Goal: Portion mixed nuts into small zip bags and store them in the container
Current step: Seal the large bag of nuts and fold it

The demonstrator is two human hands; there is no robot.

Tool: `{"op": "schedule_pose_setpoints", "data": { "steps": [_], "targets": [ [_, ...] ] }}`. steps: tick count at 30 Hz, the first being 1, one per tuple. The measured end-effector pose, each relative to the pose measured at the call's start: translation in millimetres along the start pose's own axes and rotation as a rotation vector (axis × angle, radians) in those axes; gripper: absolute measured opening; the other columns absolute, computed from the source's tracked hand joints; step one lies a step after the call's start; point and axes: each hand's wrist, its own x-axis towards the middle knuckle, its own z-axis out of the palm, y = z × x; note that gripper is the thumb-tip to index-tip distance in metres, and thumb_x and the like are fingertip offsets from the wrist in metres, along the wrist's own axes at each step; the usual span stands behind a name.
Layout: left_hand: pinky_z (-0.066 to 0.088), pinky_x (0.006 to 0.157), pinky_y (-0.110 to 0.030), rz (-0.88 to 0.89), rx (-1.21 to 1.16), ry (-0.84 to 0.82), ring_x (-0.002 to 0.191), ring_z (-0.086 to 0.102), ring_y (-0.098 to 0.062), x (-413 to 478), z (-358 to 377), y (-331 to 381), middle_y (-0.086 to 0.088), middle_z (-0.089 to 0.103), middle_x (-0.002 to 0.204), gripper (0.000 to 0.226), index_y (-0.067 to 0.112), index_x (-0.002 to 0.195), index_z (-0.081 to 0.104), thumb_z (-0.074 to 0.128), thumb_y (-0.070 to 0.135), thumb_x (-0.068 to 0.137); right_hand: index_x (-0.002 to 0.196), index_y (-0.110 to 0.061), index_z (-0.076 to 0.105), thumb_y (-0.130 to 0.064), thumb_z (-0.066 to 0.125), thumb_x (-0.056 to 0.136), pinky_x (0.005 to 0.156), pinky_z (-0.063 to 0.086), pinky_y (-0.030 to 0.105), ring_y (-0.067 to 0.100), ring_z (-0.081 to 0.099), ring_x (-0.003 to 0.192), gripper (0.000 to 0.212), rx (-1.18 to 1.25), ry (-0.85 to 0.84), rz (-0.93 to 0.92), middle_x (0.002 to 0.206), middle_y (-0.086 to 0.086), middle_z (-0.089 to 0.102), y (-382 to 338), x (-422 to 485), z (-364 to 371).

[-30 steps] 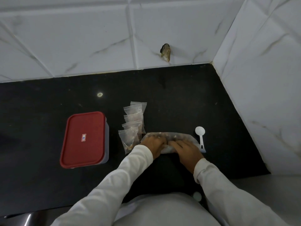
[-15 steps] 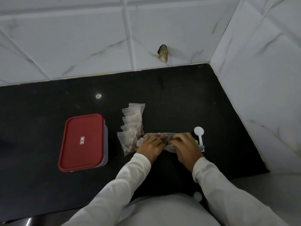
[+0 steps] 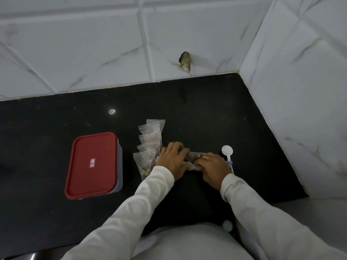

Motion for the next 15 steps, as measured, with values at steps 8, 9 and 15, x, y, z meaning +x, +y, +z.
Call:
{"op": "schedule_pose_setpoints", "data": {
  "steps": [8,9,15],
  "targets": [
    [0.041,0.099,-0.040,0.030,0.160,-0.403,0.121,0.053,-0.027,35.3,-26.2,-0.1,-0.006,0.052,0.135,0.069,0.020,0.137,0.048,0.064,0.059,0.083,0.131,-0.027,0.040,-0.013,0.069,0.077,0.086,0.052,0.036,0.021,0.059,0.100,0.063,0.221,-0.124,0.231,0.127,-0.002,0.040,-3.1,11.4,-16.7],
    [0.042,0.098,-0.040,0.031,0.152,-0.443,0.122,0.053,-0.028,37.4,-29.7,1.4,-0.006,0.051,0.136,0.069,0.019,0.137,0.047,0.068,0.054,0.082,0.135,-0.027,0.039,-0.014,0.070,0.077,0.087,0.052,0.035,0.022,0.058,0.103,0.067,0.221,-0.131,0.222,0.131,-0.003,0.031,-3.4,12.5,-17.3],
    [0.044,0.094,-0.040,0.082,0.204,-0.450,0.118,0.056,-0.030,40.2,-35.9,12.5,-0.009,0.054,0.132,0.045,0.014,0.130,0.050,0.059,0.036,0.091,0.117,-0.028,0.054,-0.037,0.062,0.075,0.090,0.043,0.039,0.022,0.036,0.116,0.044,-0.116,-0.164,0.144,0.125,-0.006,0.042,-2.8,23.7,-25.1]
  ]
}}
